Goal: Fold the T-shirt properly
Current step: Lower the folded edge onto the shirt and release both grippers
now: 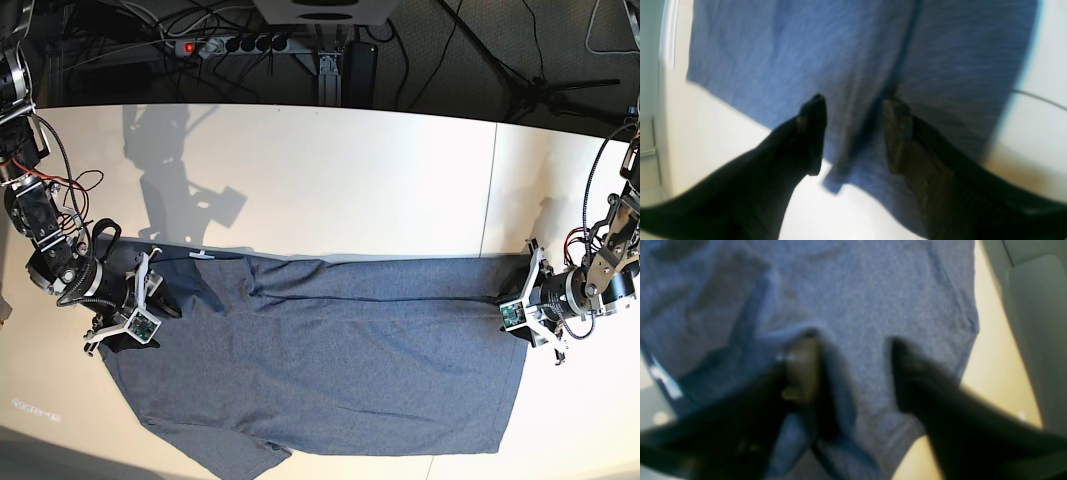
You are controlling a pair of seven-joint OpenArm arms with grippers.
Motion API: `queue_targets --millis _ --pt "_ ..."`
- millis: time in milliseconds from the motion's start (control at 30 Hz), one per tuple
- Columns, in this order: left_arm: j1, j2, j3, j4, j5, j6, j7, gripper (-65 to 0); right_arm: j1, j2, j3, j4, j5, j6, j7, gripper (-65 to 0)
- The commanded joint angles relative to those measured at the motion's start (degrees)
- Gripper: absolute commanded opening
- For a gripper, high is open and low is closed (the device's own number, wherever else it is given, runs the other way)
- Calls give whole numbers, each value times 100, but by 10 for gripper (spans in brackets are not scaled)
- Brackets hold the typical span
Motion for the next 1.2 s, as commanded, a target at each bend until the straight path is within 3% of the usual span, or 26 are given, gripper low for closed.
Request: queue_targets --millis 0,133,200,267,367,600,767,833,900,933,967,1167 --pt "-157 -101 -61 50 -221 273 94 -335 160 96 57 48 177 415 107 -223" --pt "-160 -101 -105 70 -979 968 658 -336 157 94 173 59 942 385 107 -217" --pt "-160 -98 -201 107 -1480 1119 833 -353 155 70 308 61 1449 398 76 -218" --pt "-155 -96 -367 188 -1886 1119 1010 -391 160 46 442 61 1731 398 37 -218" --pt "-155 -98 -605 284 -2175 1056 1198 -396 160 35 621 61 1805 398 -216 -218" --pt "-155 -33 -717 286 -2323 968 1178 -396 155 81 660 59 1506 389 -496 -218" --pt "-153 81 -717 286 -2402 970 1241 -397 153 63 660 59 2011 389 -496 -228" --pt "-153 142 -717 284 -2673 973 1405 -414 151 28 660 59 2315 393 -496 -348" --pt "-153 234 -717 284 -2907 975 1663 -536 140 -33 660 59 2326 393 -505 -612" --pt "-153 297 -717 284 -2977 975 1784 -611 138 -66 660 59 2288 396 -614 -650" --pt "-153 367 -717 284 -3045 973 1891 -650 140 -103 660 59 2194 391 -750 -650" --pt "-103 791 -979 282 -3766 973 2684 -650 138 -417 660 -264 2124 350 -990 -650"
